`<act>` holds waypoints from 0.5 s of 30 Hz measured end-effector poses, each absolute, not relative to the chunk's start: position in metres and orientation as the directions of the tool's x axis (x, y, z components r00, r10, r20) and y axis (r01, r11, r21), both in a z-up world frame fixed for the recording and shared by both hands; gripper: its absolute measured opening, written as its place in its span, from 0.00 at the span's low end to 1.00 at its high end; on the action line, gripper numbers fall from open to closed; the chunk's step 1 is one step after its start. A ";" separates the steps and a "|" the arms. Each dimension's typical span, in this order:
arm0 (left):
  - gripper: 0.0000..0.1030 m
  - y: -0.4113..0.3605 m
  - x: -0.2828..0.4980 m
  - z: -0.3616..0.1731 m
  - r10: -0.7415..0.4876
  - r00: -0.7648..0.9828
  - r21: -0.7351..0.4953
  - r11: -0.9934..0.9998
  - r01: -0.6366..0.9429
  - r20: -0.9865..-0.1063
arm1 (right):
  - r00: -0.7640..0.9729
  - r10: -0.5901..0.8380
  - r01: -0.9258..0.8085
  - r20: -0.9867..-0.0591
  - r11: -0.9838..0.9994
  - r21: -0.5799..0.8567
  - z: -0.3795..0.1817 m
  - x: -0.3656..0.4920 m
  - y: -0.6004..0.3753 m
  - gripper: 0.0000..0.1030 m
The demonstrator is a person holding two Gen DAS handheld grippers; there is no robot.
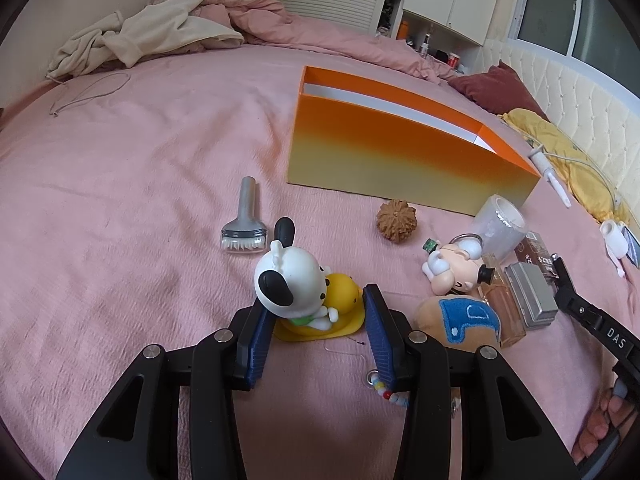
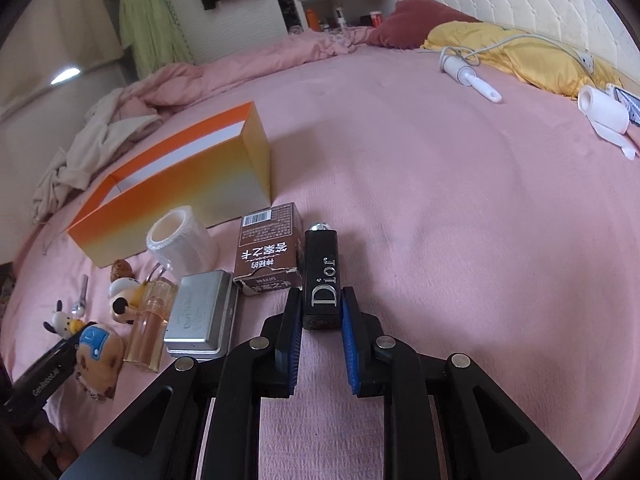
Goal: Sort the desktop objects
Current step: 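Carry the Snoopy figure into the orange box with the left tool while the right tool carries the lipstick in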
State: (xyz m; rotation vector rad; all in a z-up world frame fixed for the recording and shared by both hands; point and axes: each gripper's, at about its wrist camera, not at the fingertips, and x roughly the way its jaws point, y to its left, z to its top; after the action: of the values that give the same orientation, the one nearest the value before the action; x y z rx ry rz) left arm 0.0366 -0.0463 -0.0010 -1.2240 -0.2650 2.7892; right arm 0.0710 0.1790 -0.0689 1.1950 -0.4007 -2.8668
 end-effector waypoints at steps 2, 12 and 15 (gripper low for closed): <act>0.43 -0.048 0.038 0.001 0.157 -0.671 -0.206 -0.978 -0.006 -0.725 | -0.713 -0.109 -0.087 -0.693 -0.966 0.242 -0.065 0.073 0.178 0.17; 0.43 -0.064 0.045 0.039 0.170 -0.722 -0.274 -0.961 0.029 -0.671 | -0.796 -0.143 -0.051 -0.588 -0.953 0.300 -0.016 0.071 0.176 0.17; 0.43 -0.063 0.030 0.065 0.166 -0.748 -0.264 -0.964 0.013 -0.643 | -0.816 -0.162 -0.026 -0.555 -0.949 0.316 -0.001 0.067 0.170 0.17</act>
State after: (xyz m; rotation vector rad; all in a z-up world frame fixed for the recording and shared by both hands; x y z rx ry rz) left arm 0.0302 -0.0629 0.0647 -1.0802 -0.3882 2.8356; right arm 0.0669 0.1704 -0.0009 0.9254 -0.4801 -2.8867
